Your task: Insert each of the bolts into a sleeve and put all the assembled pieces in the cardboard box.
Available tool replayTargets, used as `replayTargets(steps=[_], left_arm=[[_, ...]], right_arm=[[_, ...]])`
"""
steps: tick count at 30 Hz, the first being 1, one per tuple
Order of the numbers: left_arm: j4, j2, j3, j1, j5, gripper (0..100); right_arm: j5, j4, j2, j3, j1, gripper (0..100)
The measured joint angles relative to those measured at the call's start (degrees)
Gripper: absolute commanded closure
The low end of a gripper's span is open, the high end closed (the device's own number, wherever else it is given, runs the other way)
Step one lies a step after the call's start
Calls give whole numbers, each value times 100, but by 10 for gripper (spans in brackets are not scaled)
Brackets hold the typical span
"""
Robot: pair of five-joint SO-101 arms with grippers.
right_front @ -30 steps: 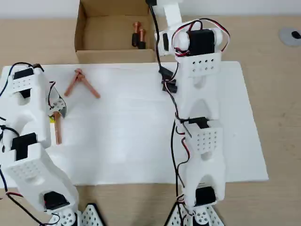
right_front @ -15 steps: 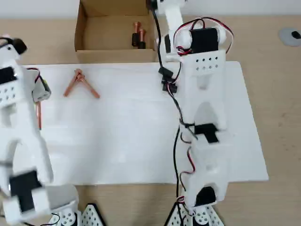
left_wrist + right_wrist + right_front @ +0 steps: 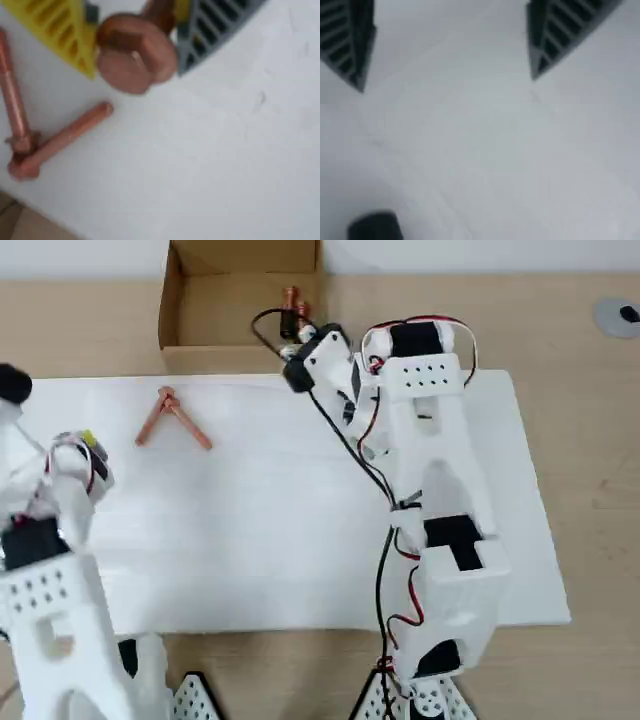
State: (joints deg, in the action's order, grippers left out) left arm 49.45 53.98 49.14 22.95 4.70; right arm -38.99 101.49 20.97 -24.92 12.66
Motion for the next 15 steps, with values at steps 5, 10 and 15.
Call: replayTargets(steps=[5,10,15], left_arm=[[-862,1116,1116,-18,9,992],[-1512,2092,2031,0,0,993],[-1697,2998,2602,0,0,993]], right_arm=[[-1125,-255,0,-9,0,742],[-1574,-281,510,-202,0,742],[-1618,-290,1037,-659,79,742]])
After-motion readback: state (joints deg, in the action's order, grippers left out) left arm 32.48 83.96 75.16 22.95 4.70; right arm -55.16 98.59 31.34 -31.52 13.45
